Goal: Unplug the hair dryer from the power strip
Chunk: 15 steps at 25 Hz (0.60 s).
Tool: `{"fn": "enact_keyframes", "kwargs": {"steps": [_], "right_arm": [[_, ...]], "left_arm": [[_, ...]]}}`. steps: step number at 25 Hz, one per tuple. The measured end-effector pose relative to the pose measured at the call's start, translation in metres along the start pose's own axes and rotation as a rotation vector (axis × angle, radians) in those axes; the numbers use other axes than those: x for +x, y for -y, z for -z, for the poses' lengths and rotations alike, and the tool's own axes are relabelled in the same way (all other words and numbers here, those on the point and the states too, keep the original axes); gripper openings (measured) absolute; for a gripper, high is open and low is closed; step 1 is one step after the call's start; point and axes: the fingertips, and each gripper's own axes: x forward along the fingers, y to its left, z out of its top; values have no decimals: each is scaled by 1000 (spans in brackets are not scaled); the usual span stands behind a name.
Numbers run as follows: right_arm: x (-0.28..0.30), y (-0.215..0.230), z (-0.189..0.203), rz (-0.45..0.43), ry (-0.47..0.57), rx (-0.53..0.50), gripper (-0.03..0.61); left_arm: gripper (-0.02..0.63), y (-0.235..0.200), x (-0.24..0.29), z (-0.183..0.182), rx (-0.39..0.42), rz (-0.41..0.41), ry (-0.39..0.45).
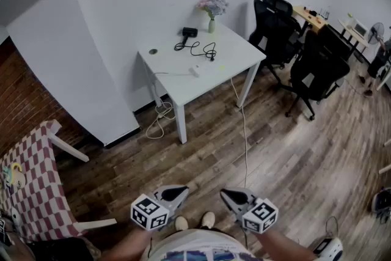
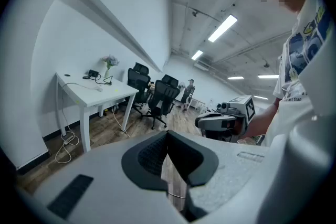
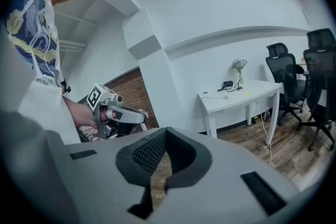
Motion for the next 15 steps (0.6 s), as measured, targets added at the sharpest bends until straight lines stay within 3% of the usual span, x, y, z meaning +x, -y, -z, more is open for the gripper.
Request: {"fn": "enact_keyframes", "kwargs": {"steps": [15], "right_arm": [[-35,63,4,-4,16,3,-2]], "left_arm": [[3,30,79,-15,36,-5,-35]]}}
